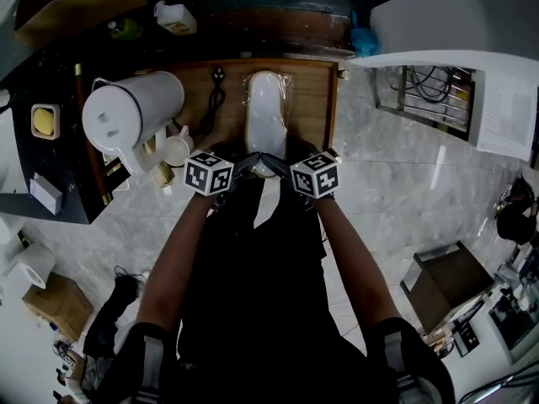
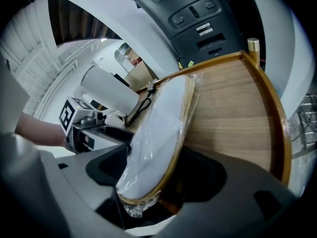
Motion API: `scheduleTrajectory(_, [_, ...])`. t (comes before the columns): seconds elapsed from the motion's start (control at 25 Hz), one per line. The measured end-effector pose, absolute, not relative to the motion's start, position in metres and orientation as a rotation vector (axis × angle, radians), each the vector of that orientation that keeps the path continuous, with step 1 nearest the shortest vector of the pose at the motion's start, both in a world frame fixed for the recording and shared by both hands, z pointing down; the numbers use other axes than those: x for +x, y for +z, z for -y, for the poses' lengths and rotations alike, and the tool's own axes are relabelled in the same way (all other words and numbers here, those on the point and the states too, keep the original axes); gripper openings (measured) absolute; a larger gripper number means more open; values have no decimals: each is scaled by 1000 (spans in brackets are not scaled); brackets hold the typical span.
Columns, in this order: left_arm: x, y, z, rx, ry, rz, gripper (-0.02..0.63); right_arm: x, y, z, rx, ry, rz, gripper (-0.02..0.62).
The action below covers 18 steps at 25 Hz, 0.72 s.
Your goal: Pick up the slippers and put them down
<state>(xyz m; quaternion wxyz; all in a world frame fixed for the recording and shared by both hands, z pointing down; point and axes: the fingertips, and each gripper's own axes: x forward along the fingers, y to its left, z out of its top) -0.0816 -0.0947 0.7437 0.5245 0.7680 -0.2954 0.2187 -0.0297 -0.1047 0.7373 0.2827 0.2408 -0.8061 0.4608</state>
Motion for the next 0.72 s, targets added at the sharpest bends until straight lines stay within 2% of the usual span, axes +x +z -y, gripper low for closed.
scheduleTrajectory(0.36, [-77,746,93,1839,583,633,255,-32,737,105,597,1165,2164,278])
scheduleTrajectory(0.72, [-79,745,93,1849,580,639,252,-32,736,105,611,1149,2158,252])
